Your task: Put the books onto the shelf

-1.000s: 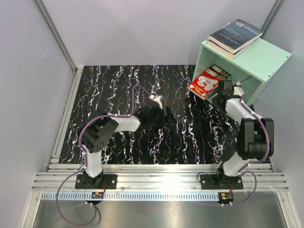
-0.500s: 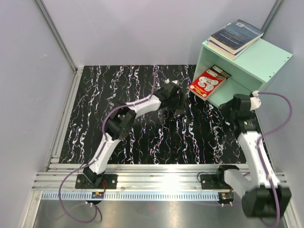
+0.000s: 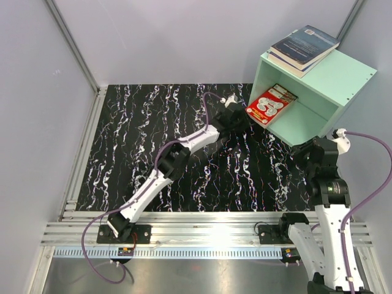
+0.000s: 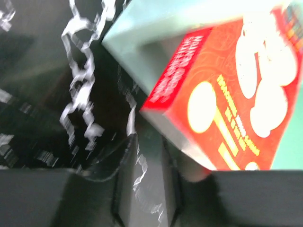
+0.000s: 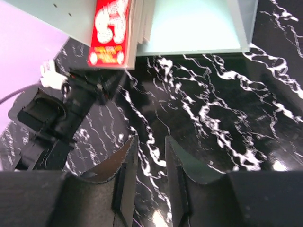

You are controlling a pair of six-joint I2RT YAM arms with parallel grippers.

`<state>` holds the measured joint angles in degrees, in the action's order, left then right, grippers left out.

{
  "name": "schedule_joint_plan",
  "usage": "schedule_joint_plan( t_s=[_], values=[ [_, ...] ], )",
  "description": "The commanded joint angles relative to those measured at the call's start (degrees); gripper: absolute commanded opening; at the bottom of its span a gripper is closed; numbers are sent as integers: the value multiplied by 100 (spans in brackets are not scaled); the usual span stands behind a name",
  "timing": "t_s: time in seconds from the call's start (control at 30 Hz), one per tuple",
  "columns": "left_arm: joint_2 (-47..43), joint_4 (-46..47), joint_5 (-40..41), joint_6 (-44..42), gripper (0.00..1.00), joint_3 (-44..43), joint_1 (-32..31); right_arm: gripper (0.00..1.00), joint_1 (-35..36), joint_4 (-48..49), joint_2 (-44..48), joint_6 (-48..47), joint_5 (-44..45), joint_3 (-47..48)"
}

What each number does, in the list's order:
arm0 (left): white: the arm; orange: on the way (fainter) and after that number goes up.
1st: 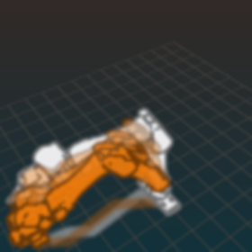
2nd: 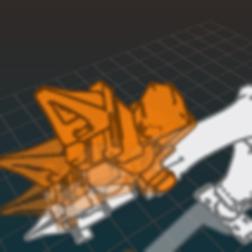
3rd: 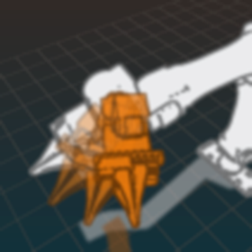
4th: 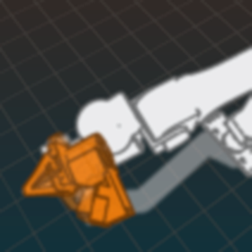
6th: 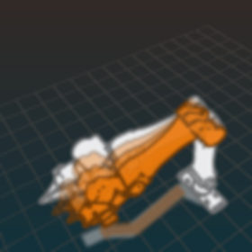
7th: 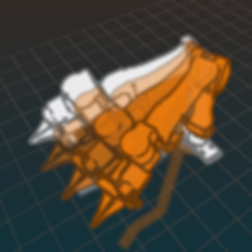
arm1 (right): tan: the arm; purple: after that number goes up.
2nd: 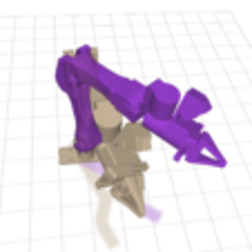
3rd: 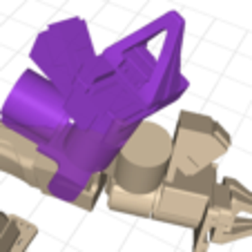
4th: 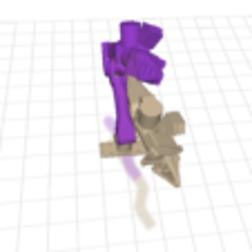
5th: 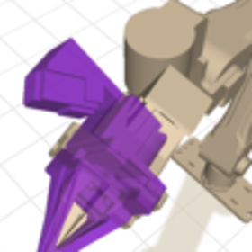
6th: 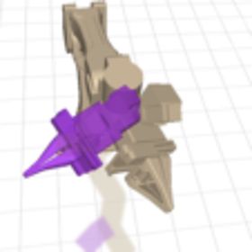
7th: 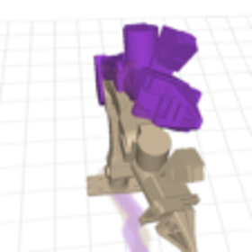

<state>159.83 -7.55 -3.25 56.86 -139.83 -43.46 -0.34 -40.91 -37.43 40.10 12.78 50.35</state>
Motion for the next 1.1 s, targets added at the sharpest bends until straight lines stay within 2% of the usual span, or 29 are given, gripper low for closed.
schedule_joint_plan(
  t_s=[0.0, 0.1, 0.13, 0.17, 0.23, 0.33, 0.37, 0.4, 0.47, 0.5, 0.57, 0.6, 0.63, 0.7, 0.73, 0.8, 0.87, 0.93, 0.97, 1.03, 1.07],
  values=[
    [303, 1553, 718, 1019, 36, -457, -66, 36, -1, -339, 166, -309, -3, 213],
    [356, 2170, 1131, 1310, 59, -501, -48, 36, -1, -243, 253, -336, -82, -51],
    [365, 2188, 1229, 1336, 84, -545, -57, 36, -1, -208, 254, -310, -126, -191],
    [347, 2353, 1308, 1328, 99, -580, -48, 35, -1, -112, 262, -292, -239, -244],
    [347, 2494, 1257, 1258, 99, -651, 39, 35, -1, -23, 236, -222, -345, -315],
    [-161, 2828, 660, 1117, 99, 180, 162, 34, -1, 143, 131, -116, -442, -350],
    [-728, 2925, 572, 969, 99, 610, 180, 34, -1, 196, 44, -90, -416, -350],
    [-1021, 3013, 553, 880, 99, 1650, 198, 34, -1, 258, -18, -72, -416, -341],
    [-1610, 3207, 588, 731, 99, 2614, 250, 34, -1, 355, -237, -20, -451, -228],
    [-2109, 3303, 580, 713, 99, 3611, 285, 34, 7, 364, -299, 7, -469, -192],
    [-2630, 3715, 361, 686, 99, 4573, 434, 34, -1, 355, -440, 24, -416, -78],
    [-3146, 3882, 351, 660, 99, 5449, 487, 33, 7, 338, -467, -2, -390, -43],
    [-3429, 4119, 177, 590, 99, 5971, 592, 33, -1, 311, -441, -37, -390, 10],
    [-4079, 4174, 297, 126, 99, 6781, 646, 33, -1, 372, -239, -177, -503, -7],
    [-4674, 4026, 298, -94, 99, 7481, 663, 35, -1, 582, -108, -239, -861, -77],
    [-5319, 3623, 500, -701, 99, 7960, 672, 62, -1, 1021, 331, -493, -1703, -226],
    [-6171, 2963, 500, -1235, 99, 8504, 681, 100, -1, 1550, 743, -486, -2757, -446],
    [-6795, 2577, 623, -1484, 99, 8910, 638, 100, -1, 1280, 973, -301, -2798, -447],
    [-7407, 2479, 650, -1729, 99, 9373, 637, 100, -1, 1139, 1166, -283, -2694, -447],
    [-8087, 1981, 693, -2002, 99, 9692, 646, 100, -1, 674, 1343, -283, -2492, -447],
    [-8734, 1768, 824, -2299, 99, 9929, 637, 100, -1, 532, 1474, -309, -2464, -447]
  ],
)
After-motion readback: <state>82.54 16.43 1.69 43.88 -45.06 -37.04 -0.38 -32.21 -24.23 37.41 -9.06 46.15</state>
